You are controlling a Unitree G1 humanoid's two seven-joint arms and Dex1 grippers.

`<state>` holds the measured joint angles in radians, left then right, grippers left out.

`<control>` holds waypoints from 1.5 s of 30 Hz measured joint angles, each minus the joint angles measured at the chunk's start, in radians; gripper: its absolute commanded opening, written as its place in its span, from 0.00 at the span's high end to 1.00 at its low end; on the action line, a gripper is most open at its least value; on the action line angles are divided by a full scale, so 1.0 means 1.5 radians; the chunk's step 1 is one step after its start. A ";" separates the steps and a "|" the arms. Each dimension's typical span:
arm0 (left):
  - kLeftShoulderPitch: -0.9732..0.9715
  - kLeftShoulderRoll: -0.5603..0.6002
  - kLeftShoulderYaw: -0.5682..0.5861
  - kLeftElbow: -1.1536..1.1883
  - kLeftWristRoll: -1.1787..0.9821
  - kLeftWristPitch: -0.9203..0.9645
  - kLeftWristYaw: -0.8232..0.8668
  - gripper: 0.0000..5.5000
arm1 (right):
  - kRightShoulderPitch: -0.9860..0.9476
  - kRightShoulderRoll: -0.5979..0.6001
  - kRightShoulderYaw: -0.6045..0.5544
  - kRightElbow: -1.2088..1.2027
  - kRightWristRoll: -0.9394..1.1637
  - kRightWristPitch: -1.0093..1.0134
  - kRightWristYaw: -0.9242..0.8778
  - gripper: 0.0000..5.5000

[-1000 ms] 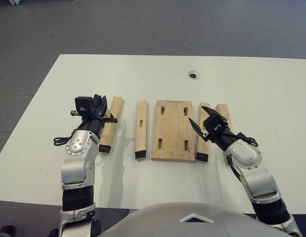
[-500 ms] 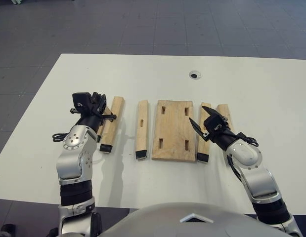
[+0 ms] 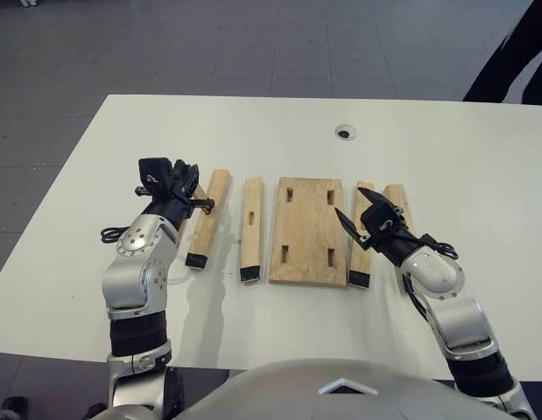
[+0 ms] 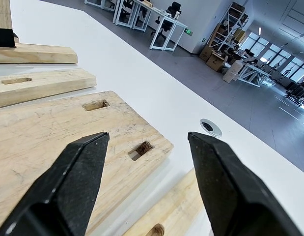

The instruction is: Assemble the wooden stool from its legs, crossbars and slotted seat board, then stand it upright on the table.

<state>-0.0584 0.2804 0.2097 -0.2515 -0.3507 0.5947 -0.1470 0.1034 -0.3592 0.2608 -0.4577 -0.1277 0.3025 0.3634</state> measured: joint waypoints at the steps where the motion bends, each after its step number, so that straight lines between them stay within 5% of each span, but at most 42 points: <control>1: 0.006 -0.006 -0.007 0.011 0.000 0.018 0.000 0.80 | -0.001 0.000 0.000 0.000 0.000 0.000 0.000 0.46; 17: 0.014 -0.012 0.019 -0.074 -0.005 -0.001 -0.004 0.36 | -0.003 0.000 0.000 0.003 -0.004 0.000 0.001 0.46; 24: -0.097 -0.009 0.078 -0.202 -0.117 0.159 0.052 0.36 | -0.002 0.000 0.001 0.003 -0.005 0.000 0.001 0.46; 30: -0.245 0.007 0.113 -0.126 -0.155 0.240 0.093 0.48 | -0.001 0.001 0.002 0.005 -0.016 -0.002 -0.001 0.46; 45: -0.280 0.002 0.048 0.034 -0.078 0.160 0.083 0.48 | -0.003 0.004 0.005 0.010 -0.019 -0.003 -0.003 0.46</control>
<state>-0.4781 0.2827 0.2822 -0.2011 -0.4676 0.8341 -0.0221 0.0992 -0.3538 0.2688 -0.4424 -0.1565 0.2982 0.3584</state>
